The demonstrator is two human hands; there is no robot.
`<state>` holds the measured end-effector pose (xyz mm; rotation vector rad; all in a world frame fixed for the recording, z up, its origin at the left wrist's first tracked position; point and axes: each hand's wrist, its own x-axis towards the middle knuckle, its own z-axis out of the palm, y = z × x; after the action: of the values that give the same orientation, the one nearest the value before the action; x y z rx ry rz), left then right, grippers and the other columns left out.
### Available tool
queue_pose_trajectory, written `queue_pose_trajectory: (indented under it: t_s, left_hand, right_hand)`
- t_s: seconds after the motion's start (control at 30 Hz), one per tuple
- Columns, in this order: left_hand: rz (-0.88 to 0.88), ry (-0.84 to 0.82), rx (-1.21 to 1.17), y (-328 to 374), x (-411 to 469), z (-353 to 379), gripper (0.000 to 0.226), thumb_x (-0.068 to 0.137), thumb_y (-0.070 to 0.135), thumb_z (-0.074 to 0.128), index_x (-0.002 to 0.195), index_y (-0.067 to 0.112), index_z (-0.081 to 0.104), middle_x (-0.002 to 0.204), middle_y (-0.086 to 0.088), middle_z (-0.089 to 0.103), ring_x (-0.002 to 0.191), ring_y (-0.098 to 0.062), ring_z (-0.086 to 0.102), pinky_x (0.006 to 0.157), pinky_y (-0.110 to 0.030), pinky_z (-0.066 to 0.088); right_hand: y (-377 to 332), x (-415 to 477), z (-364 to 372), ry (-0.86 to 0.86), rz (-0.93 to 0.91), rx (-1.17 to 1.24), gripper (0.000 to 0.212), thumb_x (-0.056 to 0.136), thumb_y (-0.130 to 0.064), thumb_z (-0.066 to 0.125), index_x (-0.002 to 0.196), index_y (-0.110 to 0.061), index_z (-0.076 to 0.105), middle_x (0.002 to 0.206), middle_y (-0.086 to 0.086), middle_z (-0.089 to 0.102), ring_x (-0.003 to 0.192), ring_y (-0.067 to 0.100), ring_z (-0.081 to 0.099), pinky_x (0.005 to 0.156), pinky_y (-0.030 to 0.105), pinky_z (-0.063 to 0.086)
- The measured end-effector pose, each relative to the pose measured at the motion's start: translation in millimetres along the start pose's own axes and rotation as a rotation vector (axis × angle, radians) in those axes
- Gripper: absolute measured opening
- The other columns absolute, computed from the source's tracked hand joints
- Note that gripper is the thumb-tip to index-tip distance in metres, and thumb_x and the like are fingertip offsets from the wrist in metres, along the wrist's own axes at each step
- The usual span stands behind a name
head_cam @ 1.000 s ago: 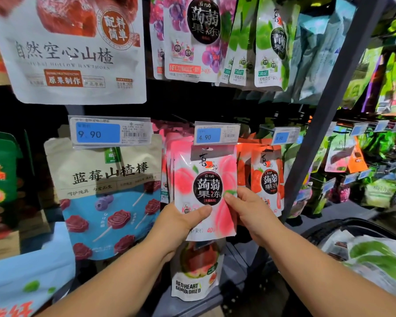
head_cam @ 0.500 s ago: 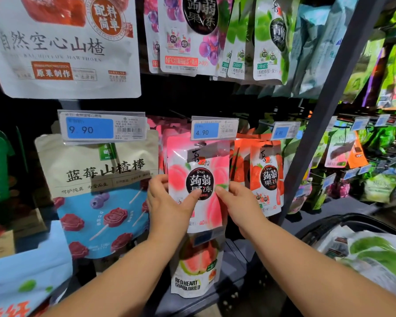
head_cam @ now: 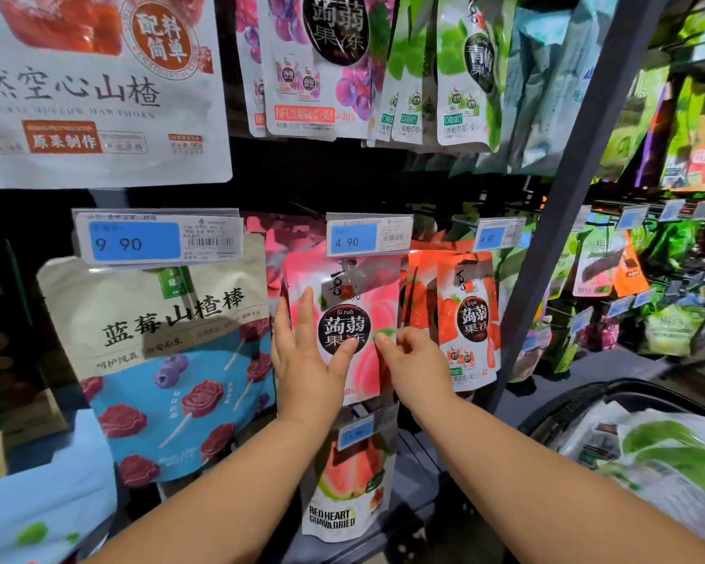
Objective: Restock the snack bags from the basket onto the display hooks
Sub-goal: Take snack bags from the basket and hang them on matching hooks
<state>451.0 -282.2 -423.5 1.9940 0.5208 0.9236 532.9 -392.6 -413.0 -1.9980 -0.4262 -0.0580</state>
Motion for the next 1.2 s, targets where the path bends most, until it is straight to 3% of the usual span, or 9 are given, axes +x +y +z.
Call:
queue_pose_trajectory:
  t_s: [0.2,0.4,0.6,0.73,0.83,0.9,1.0,1.1,1.2]
  left_hand:
    - [-0.037,0.059,0.079,-1,12,6,0.082,0.093,0.043,0.061,0.152,0.047,0.005,0.163,0.006,-0.006,0.145,-0.025,0.007,0.113,-0.046,0.026]
    - [-0.091,0.078,0.092,2,16,9,0.08,0.094,0.036,0.062,0.154,0.043,0.009,0.163,0.004,-0.004,0.146,-0.027,0.005,0.111,-0.048,0.029]
    - [-0.001,0.161,0.097,7,-4,15,0.078,0.093,0.022,0.064,0.155,0.029,0.018,0.163,0.0,0.0,0.149,-0.024,-0.002,0.12,-0.052,0.01]
    - [0.106,0.142,0.259,8,-15,16,0.077,0.094,0.016,0.059,0.157,0.021,0.015,0.165,-0.007,-0.011,0.15,-0.021,-0.016,0.117,-0.034,-0.016]
    - [0.193,0.112,0.283,14,-27,18,0.07,0.089,0.004,0.058,0.152,0.016,0.031,0.165,-0.008,0.005,0.151,-0.022,-0.008,0.12,-0.037,-0.011]
    - [0.268,0.046,0.268,21,-37,27,0.062,0.086,0.002,0.062,0.145,0.013,0.045,0.159,-0.012,0.026,0.149,-0.028,0.008,0.121,-0.043,0.004]
    - [0.411,-0.178,0.203,38,-58,54,0.049,0.084,0.002,0.068,0.132,0.01,0.059,0.142,-0.015,0.048,0.138,-0.037,0.033,0.117,-0.042,0.018]
    - [0.479,-0.495,0.099,64,-87,87,0.037,0.091,0.025,0.064,0.125,0.012,0.064,0.132,-0.008,0.058,0.131,-0.031,0.045,0.11,-0.028,0.02]
    - [0.47,-0.794,0.01,93,-120,117,0.043,0.096,0.042,0.053,0.131,0.017,0.061,0.132,-0.003,0.059,0.128,-0.023,0.047,0.107,-0.03,0.03]
  right_hand:
    - [-1,14,7,-0.011,0.05,-0.028,0.036,0.095,-0.036,0.063,0.066,-0.02,0.048,0.07,0.0,0.056,0.071,0.021,0.055,0.062,0.029,0.038]
    - [1,14,-2,-0.024,0.088,-0.017,0.032,0.094,-0.04,0.063,0.074,-0.016,0.057,0.078,0.003,0.066,0.079,0.024,0.062,0.068,0.032,0.047]
    - [5,10,-23,-0.024,0.147,0.104,0.031,0.091,-0.043,0.066,0.077,-0.015,0.061,0.082,0.003,0.069,0.089,0.03,0.069,0.087,0.05,0.056]
    - [-1,1,-56,-0.022,0.126,0.068,0.031,0.093,-0.039,0.065,0.074,-0.015,0.059,0.081,0.007,0.069,0.089,0.031,0.07,0.089,0.048,0.055]
    - [-9,-9,-91,-0.03,0.081,-0.009,0.031,0.093,-0.036,0.066,0.071,-0.017,0.057,0.077,0.006,0.067,0.089,0.03,0.07,0.088,0.05,0.056]
    - [-12,-18,-117,-0.042,0.057,-0.054,0.025,0.093,-0.034,0.067,0.076,-0.017,0.062,0.078,0.003,0.068,0.088,0.029,0.07,0.086,0.05,0.056]
    - [-10,-40,-160,-0.004,0.034,-0.167,0.019,0.093,-0.034,0.066,0.082,-0.018,0.064,0.088,0.003,0.069,0.087,0.022,0.066,0.084,0.043,0.056]
    - [3,-72,-202,0.055,0.032,-0.324,0.015,0.094,-0.037,0.065,0.087,-0.023,0.064,0.083,-0.009,0.062,0.083,0.014,0.06,0.069,0.027,0.044]
    - [23,-104,-248,0.152,0.092,-0.434,0.012,0.093,-0.037,0.065,0.094,-0.025,0.066,0.09,-0.015,0.063,0.088,0.009,0.059,0.065,0.021,0.04]
